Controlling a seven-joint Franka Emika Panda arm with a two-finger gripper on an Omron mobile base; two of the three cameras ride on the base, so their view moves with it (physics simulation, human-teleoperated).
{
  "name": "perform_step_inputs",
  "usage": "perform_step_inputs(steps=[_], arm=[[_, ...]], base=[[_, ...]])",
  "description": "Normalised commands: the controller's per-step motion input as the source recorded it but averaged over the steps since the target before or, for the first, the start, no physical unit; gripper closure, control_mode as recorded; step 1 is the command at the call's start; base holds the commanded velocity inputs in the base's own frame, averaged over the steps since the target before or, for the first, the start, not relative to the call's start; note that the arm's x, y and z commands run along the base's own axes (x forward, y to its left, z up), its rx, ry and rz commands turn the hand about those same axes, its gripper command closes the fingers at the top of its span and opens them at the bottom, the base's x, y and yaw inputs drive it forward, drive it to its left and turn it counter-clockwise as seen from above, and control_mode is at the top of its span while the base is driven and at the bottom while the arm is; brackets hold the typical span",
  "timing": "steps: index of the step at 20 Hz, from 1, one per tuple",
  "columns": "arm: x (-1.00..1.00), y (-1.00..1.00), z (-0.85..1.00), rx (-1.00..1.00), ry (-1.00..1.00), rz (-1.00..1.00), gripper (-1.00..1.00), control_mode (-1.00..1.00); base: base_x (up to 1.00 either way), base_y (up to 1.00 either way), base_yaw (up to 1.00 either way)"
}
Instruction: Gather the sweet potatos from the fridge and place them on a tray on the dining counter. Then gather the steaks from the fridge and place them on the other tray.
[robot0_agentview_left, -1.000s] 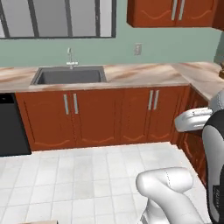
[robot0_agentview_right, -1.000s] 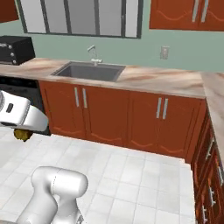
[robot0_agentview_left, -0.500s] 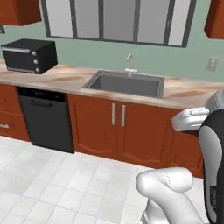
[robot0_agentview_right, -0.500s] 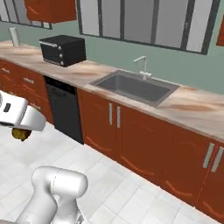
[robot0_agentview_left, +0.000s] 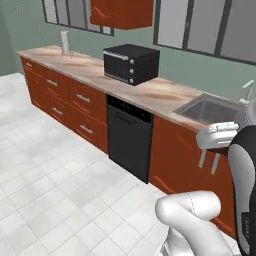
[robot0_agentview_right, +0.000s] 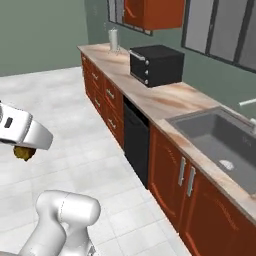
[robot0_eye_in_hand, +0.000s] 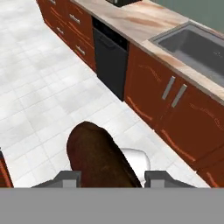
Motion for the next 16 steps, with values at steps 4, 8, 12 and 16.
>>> perform_step_inputs(steps=[4, 8, 12, 16], arm=[[0.00, 0.00, 0.00, 0.00, 0.00, 0.00, 1.00, 1.00], [0.00, 0.00, 0.00, 0.00, 0.00, 0.00, 1.00, 1.00], [0.00, 0.00, 0.00, 0.00, 0.00, 0.00, 1.00, 1.00], [0.00, 0.00, 0.00, 0.00, 0.00, 0.00, 1.00, 1.00]], base=[[0.95, 0.00, 0.60], [1.00, 0.23, 0.35], [1.00, 0.36, 0.26], [1.00, 0.39, 0.19]])
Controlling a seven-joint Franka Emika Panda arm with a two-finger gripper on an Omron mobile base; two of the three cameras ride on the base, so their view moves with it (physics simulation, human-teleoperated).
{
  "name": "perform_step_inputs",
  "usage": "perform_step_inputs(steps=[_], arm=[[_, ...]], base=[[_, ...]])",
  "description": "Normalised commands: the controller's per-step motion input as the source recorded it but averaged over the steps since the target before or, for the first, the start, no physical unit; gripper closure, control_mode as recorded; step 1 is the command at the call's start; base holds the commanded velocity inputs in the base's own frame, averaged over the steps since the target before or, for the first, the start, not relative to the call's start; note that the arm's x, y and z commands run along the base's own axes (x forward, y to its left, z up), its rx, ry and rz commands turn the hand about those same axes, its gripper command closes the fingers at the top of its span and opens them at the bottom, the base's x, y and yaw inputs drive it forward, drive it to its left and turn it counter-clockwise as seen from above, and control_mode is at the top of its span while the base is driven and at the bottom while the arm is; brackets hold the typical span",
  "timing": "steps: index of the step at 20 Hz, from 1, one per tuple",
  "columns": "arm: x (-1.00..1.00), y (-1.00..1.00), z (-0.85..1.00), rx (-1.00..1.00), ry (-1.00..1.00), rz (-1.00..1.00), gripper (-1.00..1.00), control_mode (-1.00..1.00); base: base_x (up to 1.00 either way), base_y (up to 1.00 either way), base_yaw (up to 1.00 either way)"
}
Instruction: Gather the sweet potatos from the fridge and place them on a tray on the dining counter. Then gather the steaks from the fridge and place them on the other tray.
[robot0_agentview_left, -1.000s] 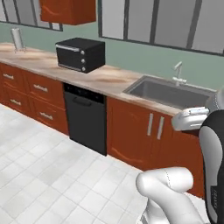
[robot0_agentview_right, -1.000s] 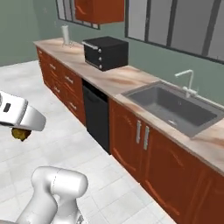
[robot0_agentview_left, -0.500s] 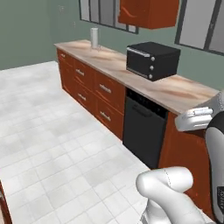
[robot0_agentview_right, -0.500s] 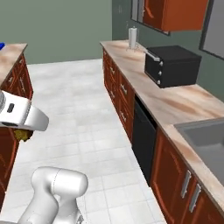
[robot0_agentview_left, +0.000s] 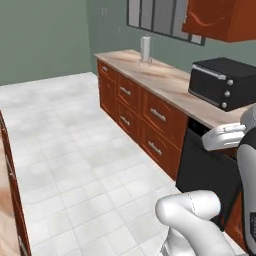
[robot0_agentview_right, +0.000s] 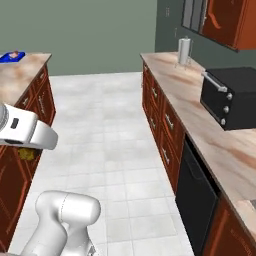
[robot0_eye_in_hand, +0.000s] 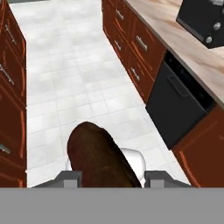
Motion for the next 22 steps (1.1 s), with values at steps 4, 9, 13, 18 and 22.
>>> perform_step_inputs(steps=[4, 9, 13, 18, 22], arm=[[0.00, 0.00, 0.00, 0.00, 0.00, 0.00, 1.00, 1.00], [0.00, 0.00, 0.00, 0.00, 0.00, 0.00, 1.00, 1.00], [0.00, 0.00, 0.00, 0.00, 0.00, 0.00, 1.00, 1.00], [0.00, 0.00, 0.00, 0.00, 0.00, 0.00, 1.00, 1.00], [0.00, 0.00, 0.00, 0.00, 0.00, 0.00, 1.00, 1.00]], base=[[1.00, 0.44, 0.22], [1.00, 0.60, 0.25], [1.00, 0.35, 0.26], [1.00, 0.00, 0.17], [1.00, 0.00, 0.17]])
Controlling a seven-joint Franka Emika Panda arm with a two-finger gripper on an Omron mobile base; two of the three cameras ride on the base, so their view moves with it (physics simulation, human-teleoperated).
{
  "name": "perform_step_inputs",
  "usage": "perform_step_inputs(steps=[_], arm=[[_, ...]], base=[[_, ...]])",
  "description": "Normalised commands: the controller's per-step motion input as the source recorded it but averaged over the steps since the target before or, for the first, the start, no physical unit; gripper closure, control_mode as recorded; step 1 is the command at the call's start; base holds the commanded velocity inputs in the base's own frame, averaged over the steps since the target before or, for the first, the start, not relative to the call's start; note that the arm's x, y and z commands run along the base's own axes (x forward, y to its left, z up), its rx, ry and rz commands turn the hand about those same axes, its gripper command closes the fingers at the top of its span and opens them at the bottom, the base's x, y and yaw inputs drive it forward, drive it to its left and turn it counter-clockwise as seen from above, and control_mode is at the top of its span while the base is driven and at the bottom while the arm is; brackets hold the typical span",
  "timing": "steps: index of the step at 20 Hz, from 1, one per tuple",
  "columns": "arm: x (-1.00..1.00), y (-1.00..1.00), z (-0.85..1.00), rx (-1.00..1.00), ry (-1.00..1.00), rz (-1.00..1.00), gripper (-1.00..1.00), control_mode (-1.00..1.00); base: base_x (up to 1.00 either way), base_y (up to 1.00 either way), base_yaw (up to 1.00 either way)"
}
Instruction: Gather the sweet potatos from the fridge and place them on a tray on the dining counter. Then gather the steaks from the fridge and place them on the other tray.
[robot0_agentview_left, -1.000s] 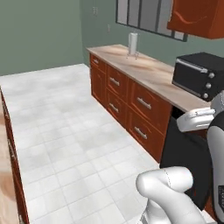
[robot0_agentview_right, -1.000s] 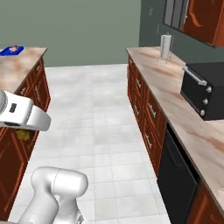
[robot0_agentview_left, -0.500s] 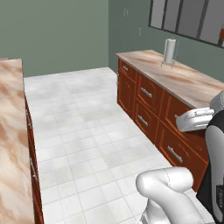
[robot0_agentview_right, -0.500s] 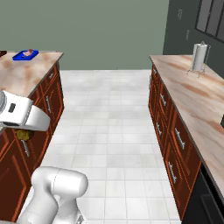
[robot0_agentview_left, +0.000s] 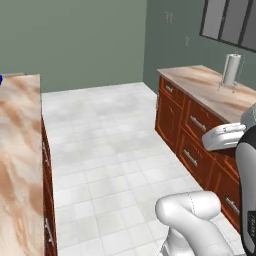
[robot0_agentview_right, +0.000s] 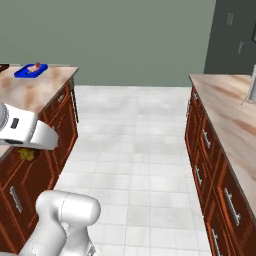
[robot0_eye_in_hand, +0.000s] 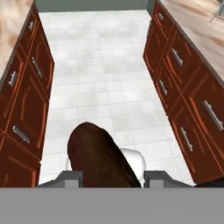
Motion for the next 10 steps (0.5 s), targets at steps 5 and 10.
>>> perform_step_inputs(steps=[5, 10], arm=[[0.00, 0.00, 0.00, 0.00, 0.00, 0.00, 1.00, 1.00], [0.00, 0.00, 0.00, 0.00, 0.00, 0.00, 1.00, 1.00]], base=[[1.00, 0.00, 0.19], [1.00, 0.00, 0.16]])
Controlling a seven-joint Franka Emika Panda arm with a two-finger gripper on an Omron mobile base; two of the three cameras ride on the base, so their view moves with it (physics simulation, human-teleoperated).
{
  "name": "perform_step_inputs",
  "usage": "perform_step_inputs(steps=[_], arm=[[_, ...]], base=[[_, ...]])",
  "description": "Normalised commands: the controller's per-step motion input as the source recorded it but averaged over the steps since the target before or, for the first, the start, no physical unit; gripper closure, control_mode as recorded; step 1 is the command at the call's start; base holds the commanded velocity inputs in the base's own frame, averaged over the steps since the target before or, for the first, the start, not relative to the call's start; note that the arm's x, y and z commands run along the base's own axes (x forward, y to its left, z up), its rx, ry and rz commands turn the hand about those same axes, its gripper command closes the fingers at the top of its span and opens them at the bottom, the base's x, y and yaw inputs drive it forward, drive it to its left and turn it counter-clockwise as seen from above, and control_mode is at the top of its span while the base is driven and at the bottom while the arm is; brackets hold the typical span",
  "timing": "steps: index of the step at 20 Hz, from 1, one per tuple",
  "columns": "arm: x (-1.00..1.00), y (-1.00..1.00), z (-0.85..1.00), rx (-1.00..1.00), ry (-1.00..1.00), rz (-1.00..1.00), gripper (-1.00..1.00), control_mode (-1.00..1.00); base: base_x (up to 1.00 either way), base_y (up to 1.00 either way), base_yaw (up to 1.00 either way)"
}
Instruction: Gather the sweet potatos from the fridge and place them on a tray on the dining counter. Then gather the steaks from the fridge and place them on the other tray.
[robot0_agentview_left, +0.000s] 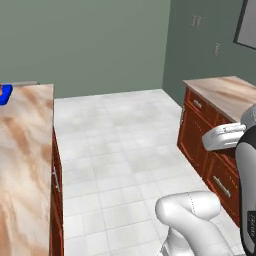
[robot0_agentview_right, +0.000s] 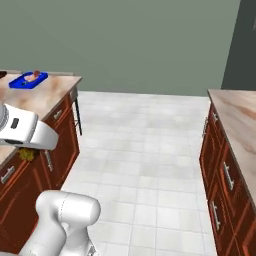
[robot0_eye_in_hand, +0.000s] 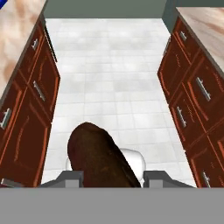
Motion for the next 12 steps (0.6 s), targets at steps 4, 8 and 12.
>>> perform_step_inputs(steps=[4, 8, 12], arm=[[0.00, 0.00, 0.00, 0.00, 0.00, 0.00, 1.00, 1.00], [0.00, 0.00, 0.00, 0.00, 0.00, 0.00, 1.00, 1.00], [0.00, 0.00, 0.00, 0.00, 0.00, 0.00, 1.00, 1.00]], base=[[1.00, 0.00, 0.04], [1.00, 0.00, 0.05], [1.00, 0.00, 0.09]])
